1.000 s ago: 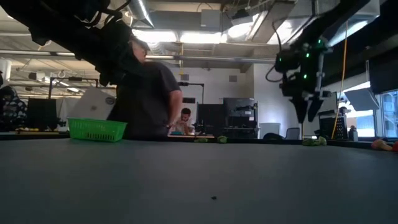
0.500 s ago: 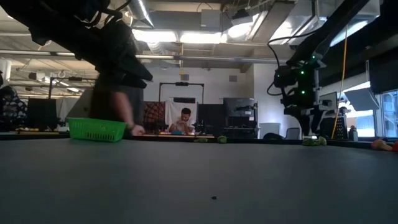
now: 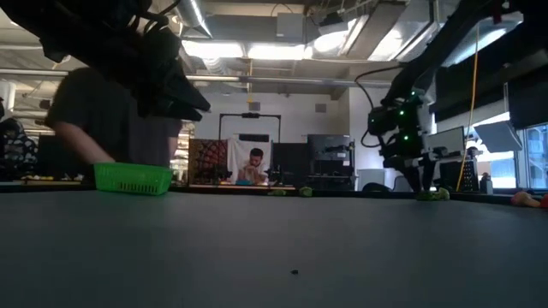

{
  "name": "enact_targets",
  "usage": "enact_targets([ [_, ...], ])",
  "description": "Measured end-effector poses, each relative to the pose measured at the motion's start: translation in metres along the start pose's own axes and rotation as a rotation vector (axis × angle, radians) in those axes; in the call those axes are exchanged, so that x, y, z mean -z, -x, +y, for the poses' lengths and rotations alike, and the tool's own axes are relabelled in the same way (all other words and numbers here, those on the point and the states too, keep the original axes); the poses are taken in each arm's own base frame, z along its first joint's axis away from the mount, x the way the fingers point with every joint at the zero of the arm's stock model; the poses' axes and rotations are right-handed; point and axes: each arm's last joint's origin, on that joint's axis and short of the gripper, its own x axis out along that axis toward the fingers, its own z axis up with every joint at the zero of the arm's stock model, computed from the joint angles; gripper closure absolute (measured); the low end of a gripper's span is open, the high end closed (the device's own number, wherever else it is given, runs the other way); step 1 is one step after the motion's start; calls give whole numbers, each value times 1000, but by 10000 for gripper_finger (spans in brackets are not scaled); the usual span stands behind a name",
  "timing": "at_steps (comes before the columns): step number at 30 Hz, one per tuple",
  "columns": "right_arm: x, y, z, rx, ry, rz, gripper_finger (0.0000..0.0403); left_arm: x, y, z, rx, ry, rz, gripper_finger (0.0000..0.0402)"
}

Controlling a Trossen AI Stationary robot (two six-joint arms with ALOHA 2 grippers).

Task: Sort produce into baskets
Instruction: Put the green chili pepper into the blue bin

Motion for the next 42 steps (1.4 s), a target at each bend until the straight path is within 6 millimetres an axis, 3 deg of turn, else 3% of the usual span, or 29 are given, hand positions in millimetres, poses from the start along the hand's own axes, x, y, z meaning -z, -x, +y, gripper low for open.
enact_targets([
  [13, -4, -13, 2, 11, 34, 100, 232, 0, 0, 0, 0, -10, 0, 176],
  [24, -3, -9, 3, 12, 112, 93, 366, 0, 0, 0, 0, -22, 1, 176],
  [27, -1, 5, 6, -4, 129, 51, 374, 0, 0, 0, 0, -26, 1, 176],
  [32, 11, 45, 19, -62, 171, -42, 356, 0, 0, 0, 0, -30, 1, 176],
  [42, 72, 130, 71, -206, 314, -185, 350, 0, 0, 0, 0, -30, 1, 176],
])
